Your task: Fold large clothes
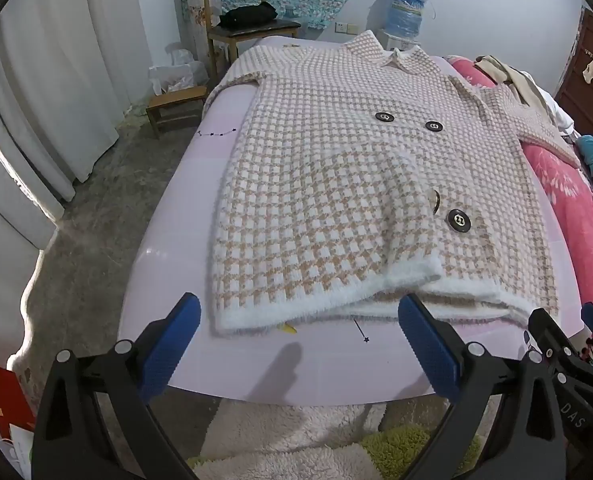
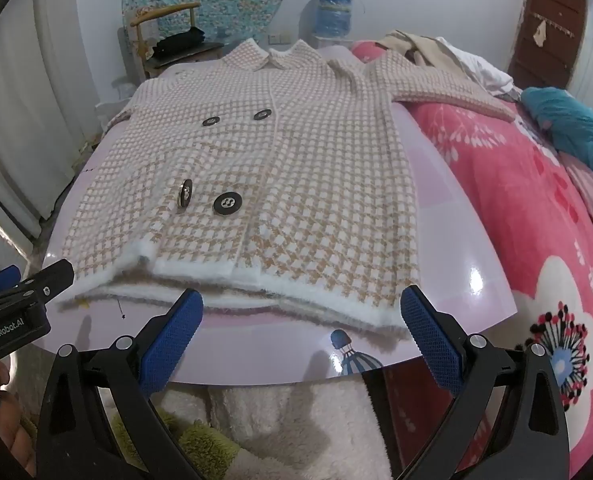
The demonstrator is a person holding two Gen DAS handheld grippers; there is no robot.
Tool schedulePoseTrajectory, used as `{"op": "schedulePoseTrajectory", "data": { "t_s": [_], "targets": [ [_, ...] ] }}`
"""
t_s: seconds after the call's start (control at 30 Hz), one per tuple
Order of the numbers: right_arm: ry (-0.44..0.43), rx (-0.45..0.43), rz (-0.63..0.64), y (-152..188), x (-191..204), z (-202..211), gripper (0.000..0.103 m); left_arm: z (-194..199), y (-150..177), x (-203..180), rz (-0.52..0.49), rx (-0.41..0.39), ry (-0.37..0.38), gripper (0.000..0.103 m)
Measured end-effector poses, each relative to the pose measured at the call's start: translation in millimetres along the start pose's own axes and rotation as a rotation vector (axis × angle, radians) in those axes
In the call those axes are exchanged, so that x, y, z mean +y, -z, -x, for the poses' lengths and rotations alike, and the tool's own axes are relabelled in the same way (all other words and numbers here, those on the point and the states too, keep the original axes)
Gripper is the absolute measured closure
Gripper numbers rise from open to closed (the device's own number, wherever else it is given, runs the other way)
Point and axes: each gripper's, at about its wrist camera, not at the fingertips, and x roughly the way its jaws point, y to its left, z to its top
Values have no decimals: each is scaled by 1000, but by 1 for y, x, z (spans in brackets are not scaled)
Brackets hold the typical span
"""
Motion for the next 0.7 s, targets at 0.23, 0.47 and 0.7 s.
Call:
{"op": "schedulePoseTrajectory", "data": {
  "t_s": [0.23,0.47,0.7],
  "targets": [
    [1,0,-1,1,0,2,8,3,2,0,-2,-3,1,6],
    [1,0,-1,1,1,2,8,3,2,1,-1,-1,3,6],
    [0,-1,-2,1,0,2,8,3,2,1,0,-2,3,6]
  ]
}}
